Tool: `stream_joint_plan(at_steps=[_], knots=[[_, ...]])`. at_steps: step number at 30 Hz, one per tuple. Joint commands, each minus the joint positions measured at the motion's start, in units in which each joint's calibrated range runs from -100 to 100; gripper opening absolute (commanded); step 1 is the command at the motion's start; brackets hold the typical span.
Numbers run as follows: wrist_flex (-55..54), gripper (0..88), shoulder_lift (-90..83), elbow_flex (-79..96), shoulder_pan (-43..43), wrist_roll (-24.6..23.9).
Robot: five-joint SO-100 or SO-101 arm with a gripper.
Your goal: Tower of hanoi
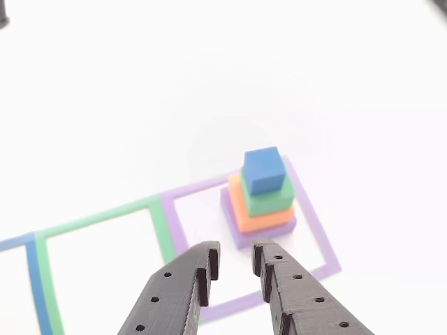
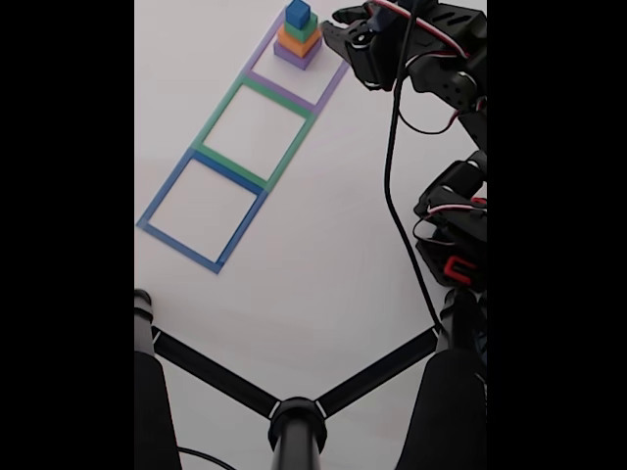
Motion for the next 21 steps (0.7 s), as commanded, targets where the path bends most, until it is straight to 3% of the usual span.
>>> stream_joint_plan(at_steps=[1, 9, 16, 21], knots=[[1.5, 1.0, -3.5, 2.4, 3.9, 1.4], [-5.5, 2.6, -7.1, 14.3, 5.8, 1.4], [-32.2, 26.8, -5.9, 30.5, 5.1, 1.4], [-42.6, 32.9, 0.8, 32.1, 6.3, 1.4]])
